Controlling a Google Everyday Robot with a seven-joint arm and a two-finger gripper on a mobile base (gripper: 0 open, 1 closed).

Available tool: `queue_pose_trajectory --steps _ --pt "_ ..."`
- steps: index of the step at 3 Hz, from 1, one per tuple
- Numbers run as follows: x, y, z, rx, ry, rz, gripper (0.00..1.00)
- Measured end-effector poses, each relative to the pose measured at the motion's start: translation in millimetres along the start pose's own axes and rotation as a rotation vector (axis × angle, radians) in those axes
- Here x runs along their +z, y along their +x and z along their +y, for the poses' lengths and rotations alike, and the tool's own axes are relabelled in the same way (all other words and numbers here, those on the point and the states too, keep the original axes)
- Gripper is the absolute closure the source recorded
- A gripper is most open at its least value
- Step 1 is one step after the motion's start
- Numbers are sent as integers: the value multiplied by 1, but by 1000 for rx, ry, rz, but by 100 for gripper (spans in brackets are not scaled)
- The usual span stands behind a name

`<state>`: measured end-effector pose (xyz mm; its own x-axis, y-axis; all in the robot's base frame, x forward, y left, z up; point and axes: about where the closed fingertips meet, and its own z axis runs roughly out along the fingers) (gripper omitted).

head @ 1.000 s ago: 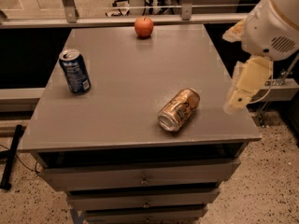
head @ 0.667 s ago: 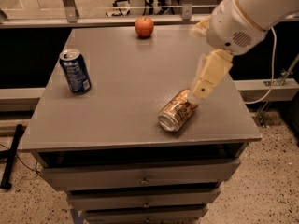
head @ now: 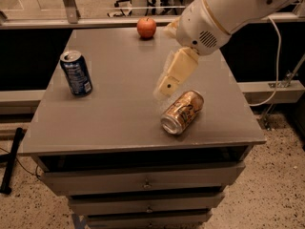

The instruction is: Pick pepsi can

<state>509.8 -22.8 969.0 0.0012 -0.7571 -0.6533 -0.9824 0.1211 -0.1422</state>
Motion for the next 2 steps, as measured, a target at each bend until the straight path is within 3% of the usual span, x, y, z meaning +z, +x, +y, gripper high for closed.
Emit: queue_pose_trajectory --steps 1,2 --pt "25 -16 -4 -26 -16 -62 0" --pt "76 -50 -13 -49 -60 -189 0"
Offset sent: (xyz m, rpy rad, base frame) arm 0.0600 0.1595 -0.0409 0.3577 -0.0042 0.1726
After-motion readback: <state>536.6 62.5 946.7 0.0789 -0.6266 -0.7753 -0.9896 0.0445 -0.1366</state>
